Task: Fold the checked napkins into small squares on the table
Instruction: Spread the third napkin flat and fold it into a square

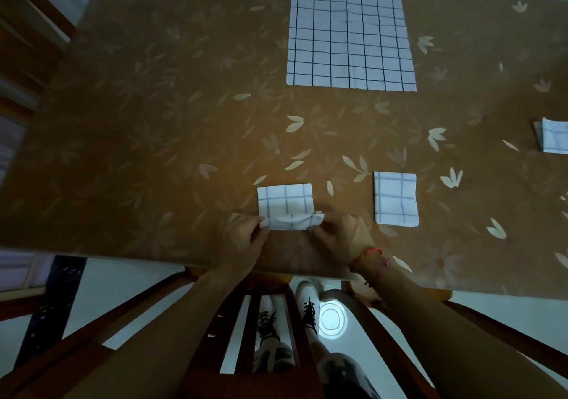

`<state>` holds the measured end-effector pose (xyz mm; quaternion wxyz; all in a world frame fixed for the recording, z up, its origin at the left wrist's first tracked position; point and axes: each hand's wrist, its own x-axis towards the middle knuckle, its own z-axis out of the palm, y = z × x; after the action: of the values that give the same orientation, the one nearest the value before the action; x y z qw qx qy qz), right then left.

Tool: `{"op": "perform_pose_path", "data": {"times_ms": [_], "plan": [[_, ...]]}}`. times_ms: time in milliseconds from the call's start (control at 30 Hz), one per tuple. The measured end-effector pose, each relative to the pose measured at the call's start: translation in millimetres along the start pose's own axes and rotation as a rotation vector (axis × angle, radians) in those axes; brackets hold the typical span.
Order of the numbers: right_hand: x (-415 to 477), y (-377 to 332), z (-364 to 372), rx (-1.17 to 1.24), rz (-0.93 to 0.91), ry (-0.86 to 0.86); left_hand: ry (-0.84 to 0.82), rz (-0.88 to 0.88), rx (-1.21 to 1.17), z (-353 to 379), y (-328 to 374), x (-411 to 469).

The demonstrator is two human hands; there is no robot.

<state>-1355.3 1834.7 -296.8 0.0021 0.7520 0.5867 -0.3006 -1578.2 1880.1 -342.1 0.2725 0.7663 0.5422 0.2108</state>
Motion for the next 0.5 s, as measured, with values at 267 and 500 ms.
{"op": "perform_pose_path", "data": {"times_ms": [267,500], "plan": [[32,-11,-1,0.333,0.051,0.141,-0.003,-0.188,-0.189,-2,3,16],[51,-8,4,0.421,0.126,0.068,0.008,-0.218,-0.123,-1,0,27]]}}
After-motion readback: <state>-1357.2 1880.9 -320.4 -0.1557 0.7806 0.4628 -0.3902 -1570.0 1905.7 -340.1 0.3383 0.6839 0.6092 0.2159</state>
